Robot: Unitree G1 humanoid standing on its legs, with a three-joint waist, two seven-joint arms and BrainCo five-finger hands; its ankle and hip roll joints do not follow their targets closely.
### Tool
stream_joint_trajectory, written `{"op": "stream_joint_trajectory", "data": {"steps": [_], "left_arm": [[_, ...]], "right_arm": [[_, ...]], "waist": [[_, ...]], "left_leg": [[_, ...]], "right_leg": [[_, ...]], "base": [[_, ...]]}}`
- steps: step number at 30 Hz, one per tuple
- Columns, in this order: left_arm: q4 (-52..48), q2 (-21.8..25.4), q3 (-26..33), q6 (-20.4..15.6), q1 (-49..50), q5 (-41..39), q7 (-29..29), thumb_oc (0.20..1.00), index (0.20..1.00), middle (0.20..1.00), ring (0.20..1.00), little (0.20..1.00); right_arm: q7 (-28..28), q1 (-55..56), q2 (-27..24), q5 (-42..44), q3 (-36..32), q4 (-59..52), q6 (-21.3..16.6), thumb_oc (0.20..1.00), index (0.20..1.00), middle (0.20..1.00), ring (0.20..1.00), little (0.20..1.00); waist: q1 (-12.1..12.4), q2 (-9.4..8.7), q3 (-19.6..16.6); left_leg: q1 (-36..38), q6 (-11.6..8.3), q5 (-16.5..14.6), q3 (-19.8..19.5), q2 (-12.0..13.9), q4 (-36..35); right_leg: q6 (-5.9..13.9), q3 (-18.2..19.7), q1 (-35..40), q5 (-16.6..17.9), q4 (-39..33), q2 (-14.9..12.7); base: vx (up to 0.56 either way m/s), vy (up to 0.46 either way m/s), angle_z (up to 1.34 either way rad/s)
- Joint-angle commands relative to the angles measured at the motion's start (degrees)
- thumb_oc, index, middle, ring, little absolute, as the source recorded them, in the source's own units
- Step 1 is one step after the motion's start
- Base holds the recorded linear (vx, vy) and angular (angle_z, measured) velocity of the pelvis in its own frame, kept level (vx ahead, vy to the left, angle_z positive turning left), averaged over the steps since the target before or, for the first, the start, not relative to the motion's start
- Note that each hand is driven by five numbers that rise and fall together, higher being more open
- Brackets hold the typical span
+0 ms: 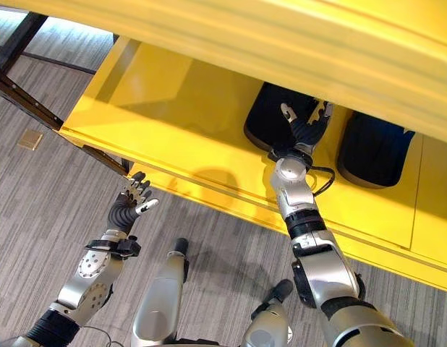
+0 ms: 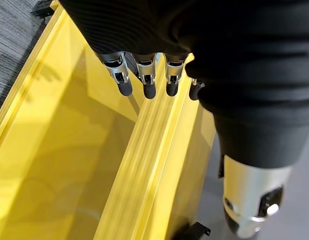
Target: Move parts from the plastic box to the shelf.
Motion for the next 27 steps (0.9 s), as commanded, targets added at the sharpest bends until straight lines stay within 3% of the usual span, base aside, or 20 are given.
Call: {"op": "stream_joint_trajectory", "data": {"steps": [1, 9, 17, 21, 23, 27], "left_arm": [[-2.5, -1.5, 2.3, -3.4, 0.4, 1.3, 0.4, 1.0, 1.0, 1.0, 1.0, 1.0], [-3.5, -1.9, 3.7, -3.0, 1.3, 2.7, 0.2, 1.0, 1.0, 1.0, 1.0, 1.0], [-3.8, -2.2, 5.0, -2.6, 2.4, 3.9, -0.6, 1.0, 1.0, 1.0, 1.0, 1.0], [-4.2, -2.5, 7.2, -2.7, 2.2, 5.0, -0.9, 1.0, 1.0, 1.0, 1.0, 1.0], [-5.1, -2.5, 9.1, -3.1, 1.1, 6.0, -1.6, 1.0, 1.0, 1.0, 1.0, 1.0], [-5.0, -3.0, 10.8, -3.6, -1.1, 7.4, -1.4, 1.0, 1.0, 1.0, 1.0, 1.0]], "right_arm": [[-2.2, -0.2, -2.0, -5.4, -2.1, -5.1, -2.9, 1.0, 1.0, 1.0, 1.0, 1.0], [-3.5, 7.7, -0.1, -12.1, -5.0, -19.7, -2.6, 1.0, 1.0, 1.0, 1.0, 1.0], [0.3, 14.5, 1.1, -11.3, -4.8, -26.8, -4.6, 1.0, 1.0, 1.0, 1.0, 1.0], [6.5, 21.9, 1.0, -6.8, -4.4, -31.2, -6.8, 1.0, 1.0, 1.0, 1.0, 1.0], [12.9, 28.0, -0.1, -1.5, -4.0, -33.5, -8.0, 1.0, 1.0, 1.0, 1.0, 1.0], [19.4, 35.5, -1.4, 1.2, -3.6, -36.5, -7.9, 1.0, 1.0, 1.0, 1.0, 1.0]], "waist": [[1.4, 0.35, 1.3], [0.4, -0.44, -0.4], [-1.0, -1.57, -2.5], [-2.5, -2.5, -4.3], [-3.9, -3.18, -5.9], [-5.8, -3.41, -7.6]], "left_leg": [[7.4, 4.1, 3.8, 2.1, -0.7, -12.5], [8.5, 4.0, 3.7, 2.3, -0.1, -13.0], [10.7, 3.88, 4.5, 2.9, 0.4, -15.2], [12.6, 3.62, 4.8, 3.7, 1.0, -16.7], [14.4, 3.25, 5.0, 4.6, 1.7, -17.8], [16.7, 2.81, 4.8, 5.7, 2.3, -18.7]], "right_leg": [[3.84, 3.7, 1.2, 1.5, 8.1, -0.5], [3.98, 3.9, 1.5, 1.0, 8.3, -0.5], [4.1, 4.2, 2.4, 1.2, 7.1, -0.2], [4.16, 4.5, 3.0, 1.1, 6.3, 0.3], [4.21, 4.8, 3.9, 1.0, 5.5, 0.8], [4.19, 5.4, 4.9, 0.4, 5.3, 1.1]], "base": [[0.0, 0.0, 0.0], [0.0, -0.02, -0.01], [0.01, -0.013, -0.06], [0.04, -0.022, -0.08], [0.08, -0.041, -0.14], [0.06, -0.004, -0.2]]}}
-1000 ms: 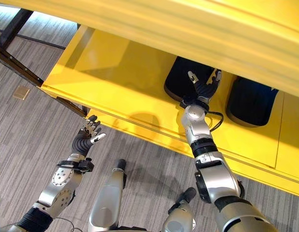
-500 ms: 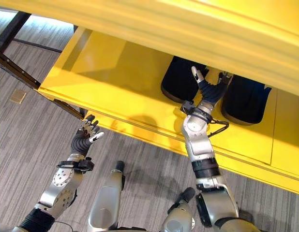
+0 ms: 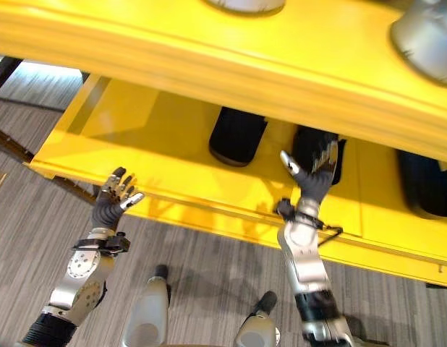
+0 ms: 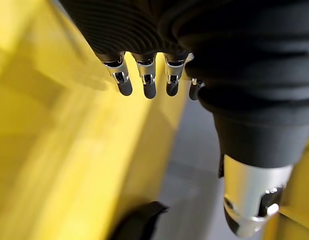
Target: Move parts from the plastic box to the shelf.
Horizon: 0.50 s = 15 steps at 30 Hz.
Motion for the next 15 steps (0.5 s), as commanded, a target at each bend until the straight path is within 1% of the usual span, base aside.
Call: {"op": "stream_joint_trajectory", "data": {"steps": [1, 3, 4, 5, 9, 10, 15], "left_arm": [[-4.6, -1.0, 0.6, -3.8, -2.5, 4.4, -0.9, 1.0, 1.0, 1.0, 1.0, 1.0], [-4.8, -1.1, 1.2, -4.2, -3.9, 5.2, -0.6, 1.0, 1.0, 1.0, 1.0, 1.0], [-4.8, -1.1, 1.2, -4.2, -3.9, 5.2, -0.6, 1.0, 1.0, 1.0, 1.0, 1.0], [-4.6, -1.2, 2.2, -4.5, -5.4, 6.9, 0.1, 1.0, 1.0, 1.0, 1.0, 1.0], [-4.0, -1.2, 3.3, -4.8, -6.9, 8.6, 1.2, 1.0, 1.0, 1.0, 1.0, 1.0], [-2.4, -0.7, 4.9, -5.0, -8.1, 11.3, 3.0, 1.0, 1.0, 1.0, 1.0, 1.0], [3.0, -0.3, 6.9, -4.6, -9.7, 14.2, 6.0, 1.0, 1.0, 1.0, 1.0, 1.0]], "right_arm": [[6.2, -3.3, -4.7, 2.4, -2.2, -3.1, -3.8, 1.0, 1.0, 1.0, 1.0, 1.0], [8.1, -0.3, -5.1, 3.3, -2.4, -3.8, -3.7, 1.0, 1.0, 1.0, 1.0, 1.0], [8.2, -0.2, -5.1, 3.4, -2.4, -3.9, -3.7, 1.0, 1.0, 1.0, 1.0, 1.0], [9.7, 2.7, -5.1, 4.5, -3.2, -4.5, -3.5, 1.0, 1.0, 1.0, 1.0, 1.0], [11.1, 5.2, -4.9, 5.5, -3.9, -4.7, -3.0, 1.0, 1.0, 1.0, 1.0, 1.0], [11.9, 6.6, -5.0, 5.5, -4.7, -5.0, -2.7, 1.0, 1.0, 1.0, 1.0, 1.0], [12.4, 7.8, -5.3, 5.4, -5.5, -4.7, -2.2, 1.0, 1.0, 1.0, 1.0, 1.0]], "waist": [[0.3, 2.24, -0.5], [-0.5, 2.16, -1.0], [-0.4, 2.18, -1.0], [-1.3, 2.25, -1.7], [-1.9, 2.26, -2.4], [-2.5, 2.34, -3.0], [-3.3, 2.21, -3.6]], "left_leg": [[8.1, 3.47, 4.3, 2.3, 0.0, -12.8], [8.8, 3.38, 4.2, 2.8, 0.3, -12.8], [8.9, 3.37, 4.2, 2.8, 0.3, -12.9], [9.8, 3.19, 4.1, 3.3, 0.6, -13.4], [10.9, 3.07, 4.1, 4.0, 0.8, -14.0], [11.8, 3.0, 4.0, 4.7, 0.9, -14.5], [12.7, 2.98, 3.9, 5.6, 1.1, -14.8]], "right_leg": [[2.67, 2.0, 2.6, 1.6, 5.0, 0.5], [2.69, 2.4, 2.9, 1.4, 5.0, 0.6], [2.68, 2.4, 2.9, 1.4, 5.0, 0.6], [2.69, 2.9, 3.2, 1.2, 4.8, 0.8], [2.72, 3.3, 3.4, 1.2, 4.7, 1.1], [2.8, 3.8, 3.5, 1.3, 4.4, 1.2], [2.88, 4.6, 3.7, 1.4, 4.4, 1.3]], "base": [[0.04, -0.004, -0.23], [0.04, -0.008, -0.19], [0.06, -0.007, -0.1], [0.04, -0.002, -0.06], [0.05, -0.001, -0.13], [0.05, 0.006, -0.15], [0.02, 0.005, -0.16]]}}
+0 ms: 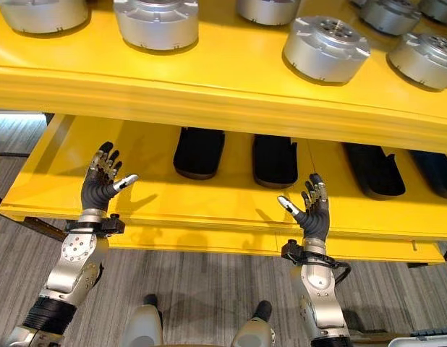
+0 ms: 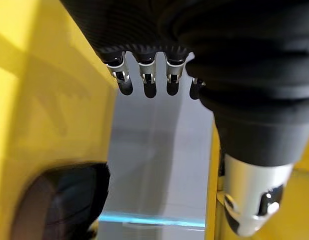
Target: Move parts from the plastic box to the shelf.
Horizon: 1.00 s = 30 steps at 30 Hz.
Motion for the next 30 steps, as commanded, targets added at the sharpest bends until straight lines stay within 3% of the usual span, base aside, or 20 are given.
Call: {"op": "stream_joint_trajectory", "data": {"steps": [1, 11, 19, 30], "left_arm": [[3.3, 0.2, 3.9, -3.1, -3.8, 4.6, 3.9, 1.0, 1.0, 1.0, 1.0, 1.0], [17.1, 2.1, 7.4, -2.2, -6.7, 4.3, 6.9, 1.0, 1.0, 1.0, 1.0, 1.0], [32.5, 7.5, 9.4, -1.8, -11.6, -0.3, 6.7, 1.0, 1.0, 1.0, 1.0, 1.0], [38.7, 10.1, 6.3, -1.3, -16.3, 1.3, 5.1, 1.0, 1.0, 1.0, 1.0, 1.0]], "right_arm": [[0.8, -1.3, -3.1, 1.1, -3.3, -4.5, -2.2, 1.0, 1.0, 1.0, 1.0, 1.0], [1.3, -2.0, -3.5, 1.6, -3.2, -3.7, -1.8, 1.0, 1.0, 1.0, 1.0, 1.0], [1.5, -2.6, -3.9, 2.1, -1.7, -3.4, -2.4, 1.0, 1.0, 1.0, 1.0, 1.0], [2.4, -2.3, -4.7, 1.8, -1.3, -4.6, -3.3, 1.0, 1.0, 1.0, 1.0, 1.0]], "waist": [[0.4, 1.27, -0.2], [-0.3, 0.6, 0.0], [-0.9, -0.3, 0.7], [-2.0, -0.91, 2.5]], "left_leg": [[7.3, 4.28, 3.6, 1.8, -1.1, -11.6], [7.3, 4.34, 3.3, 2.6, -1.2, -11.0], [7.2, 4.32, 2.9, 3.0, -1.0, -9.9], [6.2, 4.24, 2.5, 3.9, -0.7, -8.2]], "right_leg": [[2.63, 0.2, 3.6, 1.5, 4.8, -0.1], [2.81, 1.0, 3.3, 1.9, 5.0, -0.1], [2.86, 1.6, 3.2, 1.8, 5.6, 0.1], [2.48, 3.1, 1.9, 1.5, 6.0, 0.4]], "base": [[0.0, 0.013, -0.13], [0.0, 0.002, 0.0], [-0.01, 0.011, -0.05], [-0.01, 0.007, -0.03]]}}
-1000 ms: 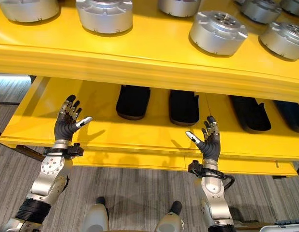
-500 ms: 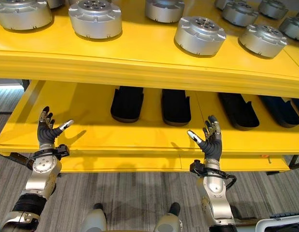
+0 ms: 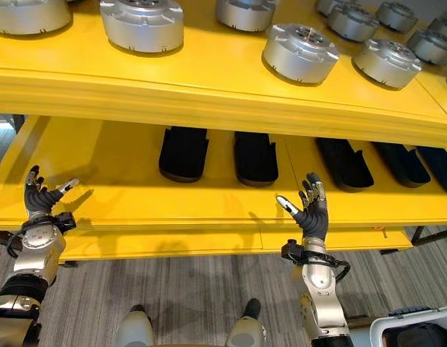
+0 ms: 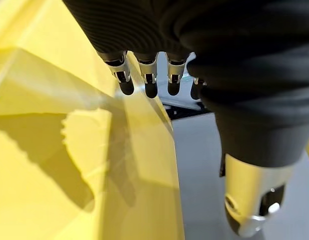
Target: Move parts from the plastic box to the shelf.
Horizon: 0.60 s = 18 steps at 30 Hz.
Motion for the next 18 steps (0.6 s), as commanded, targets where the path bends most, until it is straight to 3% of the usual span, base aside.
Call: {"op": "stream_joint_trajectory", "data": {"steps": [1, 18], "left_arm": [[2.0, 1.6, 0.3, -2.5, -5.2, 1.9, -0.2, 1.0, 1.0, 1.0, 1.0, 1.0], [8.0, -2.1, -3.7, -2.8, -14.0, -1.9, -0.5, 1.0, 1.0, 1.0, 1.0, 1.0]], "right_arm": [[0.6, -2.0, -4.7, 0.7, -2.2, -4.8, -3.6, 1.0, 1.0, 1.0, 1.0, 1.0], [0.4, -1.2, -6.0, 2.3, -2.7, -6.7, -4.9, 1.0, 1.0, 1.0, 1.0, 1.0]], "waist": [[0.7, 2.63, 3.2], [-2.2, 1.35, 6.0]], "left_leg": [[7.4, 4.06, 4.7, 2.2, -1.1, -11.7], [4.9, 3.82, 4.0, 4.8, 0.1, -8.6]], "right_leg": [[3.11, 1.1, 3.0, -0.6, 6.7, 0.1], [2.37, 4.5, -1.3, -1.3, 6.5, 1.1]], "base": [[-0.01, 0.003, -0.09], [-0.01, 0.005, -0.13]]}}
